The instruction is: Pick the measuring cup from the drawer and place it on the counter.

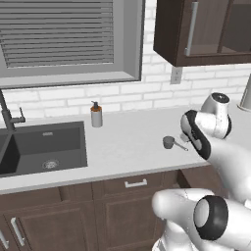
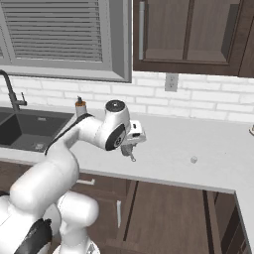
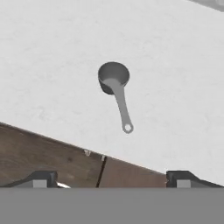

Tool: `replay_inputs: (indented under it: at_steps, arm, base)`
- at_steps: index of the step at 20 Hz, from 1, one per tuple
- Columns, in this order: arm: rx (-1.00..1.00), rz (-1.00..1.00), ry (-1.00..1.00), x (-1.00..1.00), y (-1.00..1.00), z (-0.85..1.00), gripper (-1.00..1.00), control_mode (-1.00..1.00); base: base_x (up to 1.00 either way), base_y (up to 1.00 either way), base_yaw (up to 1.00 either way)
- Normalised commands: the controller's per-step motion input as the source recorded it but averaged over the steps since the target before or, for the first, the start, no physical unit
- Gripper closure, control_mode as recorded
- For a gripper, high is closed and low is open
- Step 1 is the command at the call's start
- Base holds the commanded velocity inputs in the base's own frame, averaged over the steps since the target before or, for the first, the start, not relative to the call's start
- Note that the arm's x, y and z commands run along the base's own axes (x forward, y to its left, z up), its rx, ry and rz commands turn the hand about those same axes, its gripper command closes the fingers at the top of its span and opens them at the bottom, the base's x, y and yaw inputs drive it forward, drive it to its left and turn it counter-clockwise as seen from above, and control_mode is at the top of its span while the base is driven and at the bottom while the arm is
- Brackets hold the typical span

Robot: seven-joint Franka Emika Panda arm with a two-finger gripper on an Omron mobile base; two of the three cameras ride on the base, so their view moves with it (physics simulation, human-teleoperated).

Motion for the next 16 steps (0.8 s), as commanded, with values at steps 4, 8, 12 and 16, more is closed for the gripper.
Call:
replay_inputs:
  at_steps: [4,8,12,16]
  arm:
    - [0.00,-0.21,-0.01,-1.00,0.73,0.27,-1.00,-1.00]
    - [0.00,-0.21,-0.07,-0.92,0.73,0.36,-1.00,-1.00]
    - [0.02,-0.18,-0.07,-0.75,0.65,0.57,-1.00,-1.00]
    - [0.03,-0.09,-0.10,-0.49,0.39,0.88,-1.00,-1.00]
  base:
    - [0.00,0.00,0.00]
    - [0.00,0.00,0.00]
    - [0.00,0.00,0.00]
    - [0.00,0.00,0.00]
